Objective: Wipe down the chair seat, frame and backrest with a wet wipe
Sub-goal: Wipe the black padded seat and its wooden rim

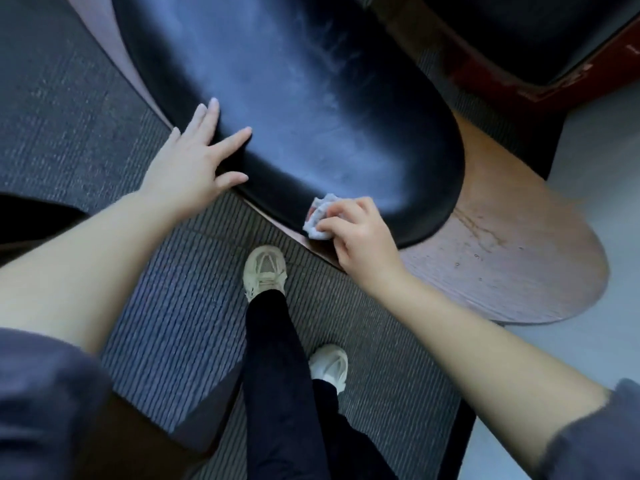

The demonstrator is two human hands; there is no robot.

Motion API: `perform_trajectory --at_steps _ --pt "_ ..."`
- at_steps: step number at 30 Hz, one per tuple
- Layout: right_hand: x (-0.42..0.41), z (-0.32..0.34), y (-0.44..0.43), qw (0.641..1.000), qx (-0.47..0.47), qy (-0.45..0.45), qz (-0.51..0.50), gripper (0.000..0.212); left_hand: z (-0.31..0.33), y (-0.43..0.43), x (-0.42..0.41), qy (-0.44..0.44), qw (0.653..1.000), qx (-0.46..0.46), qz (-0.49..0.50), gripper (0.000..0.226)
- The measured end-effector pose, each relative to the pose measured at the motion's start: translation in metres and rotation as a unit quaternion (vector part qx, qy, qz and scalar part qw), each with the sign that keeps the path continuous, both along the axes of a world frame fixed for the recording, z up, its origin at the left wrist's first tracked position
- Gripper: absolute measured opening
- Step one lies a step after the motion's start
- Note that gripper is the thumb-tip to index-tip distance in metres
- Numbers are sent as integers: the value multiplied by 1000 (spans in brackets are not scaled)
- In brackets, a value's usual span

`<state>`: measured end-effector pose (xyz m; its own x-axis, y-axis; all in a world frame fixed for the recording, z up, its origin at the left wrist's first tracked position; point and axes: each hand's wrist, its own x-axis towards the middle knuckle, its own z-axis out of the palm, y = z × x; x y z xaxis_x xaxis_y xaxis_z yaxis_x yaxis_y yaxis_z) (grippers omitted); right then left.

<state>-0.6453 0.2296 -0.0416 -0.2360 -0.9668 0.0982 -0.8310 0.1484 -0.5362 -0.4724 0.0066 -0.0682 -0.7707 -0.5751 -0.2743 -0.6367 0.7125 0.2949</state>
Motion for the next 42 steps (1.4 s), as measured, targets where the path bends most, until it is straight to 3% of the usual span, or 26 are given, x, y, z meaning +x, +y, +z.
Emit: perform_trajectory --at_steps 3,7,11,16,23,28,33,37,42 --pt "25 -15 -29 992 -6 47 113 24 -5 1 2 33 999 9 14 65" --pt "21 -21 -21 984 9 96 149 15 -9 10 2 34 997 27 60 65" --pt "-10 -9 23 985 14 88 145 22 -5 25 -2 17 993 42 108 67" --pt "17 -11 -22 988 27 94 117 17 -5 36 -4 7 989 40 141 67" --pt "-40 23 40 976 134 105 138 16 23 66 -28 -102 984 30 142 72" --pt "-98 47 65 967 241 79 -39 18 35 107 -59 -132 991 16 27 74" --pt "-136 45 42 962 212 55 -164 23 37 117 -92 -132 990 36 -20 75" --pt "-169 36 16 912 204 -37 -353 37 32 99 -113 -128 990 52 -38 83" --pt "-139 37 6 877 228 -77 -415 42 26 83 -128 -161 983 69 -60 93"
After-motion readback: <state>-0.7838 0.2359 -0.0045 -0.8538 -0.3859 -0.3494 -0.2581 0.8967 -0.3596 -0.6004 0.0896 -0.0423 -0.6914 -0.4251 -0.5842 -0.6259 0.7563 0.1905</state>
